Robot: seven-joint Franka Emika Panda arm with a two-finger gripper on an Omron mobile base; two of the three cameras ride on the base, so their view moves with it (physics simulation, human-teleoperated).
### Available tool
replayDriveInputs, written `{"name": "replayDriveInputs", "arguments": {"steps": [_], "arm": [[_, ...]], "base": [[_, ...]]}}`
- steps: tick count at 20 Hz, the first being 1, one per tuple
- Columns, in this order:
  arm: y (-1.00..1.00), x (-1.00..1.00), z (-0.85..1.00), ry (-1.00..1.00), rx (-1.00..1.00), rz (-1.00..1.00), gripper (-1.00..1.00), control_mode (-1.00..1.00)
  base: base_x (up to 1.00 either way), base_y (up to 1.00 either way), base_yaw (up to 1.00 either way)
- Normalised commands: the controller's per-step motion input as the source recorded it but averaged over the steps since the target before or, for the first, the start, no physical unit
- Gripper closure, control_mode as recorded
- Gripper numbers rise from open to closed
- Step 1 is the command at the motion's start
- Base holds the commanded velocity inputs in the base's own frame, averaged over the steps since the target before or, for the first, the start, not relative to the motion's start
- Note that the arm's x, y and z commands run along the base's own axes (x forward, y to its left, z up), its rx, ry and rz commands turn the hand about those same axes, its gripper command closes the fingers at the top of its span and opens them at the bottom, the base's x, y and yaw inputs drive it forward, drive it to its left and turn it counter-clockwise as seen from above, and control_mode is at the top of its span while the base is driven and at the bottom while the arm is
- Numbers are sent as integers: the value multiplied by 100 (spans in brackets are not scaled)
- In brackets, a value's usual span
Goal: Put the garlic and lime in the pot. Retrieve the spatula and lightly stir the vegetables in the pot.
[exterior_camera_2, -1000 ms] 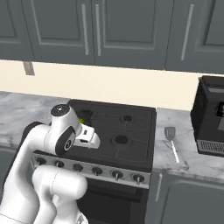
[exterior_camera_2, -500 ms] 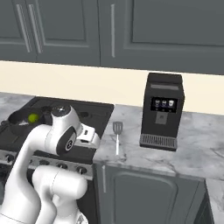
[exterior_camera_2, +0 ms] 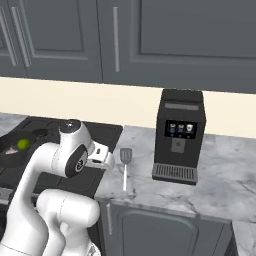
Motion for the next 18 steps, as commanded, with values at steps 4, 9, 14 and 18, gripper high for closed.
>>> {"name": "replayDriveInputs", "arguments": {"steps": [4,9,14,18], "arm": [[0,0,0,0,0,0,-100,100],[-3,34,0,18,0,0,-100,-100],[-31,49,-15,19,0,0,-100,-100],[-80,28,-57,0,0,0,-100,-100]], "base": [[0,0,0],[8,0,0],[0,0,0],[0,0,0]]}}
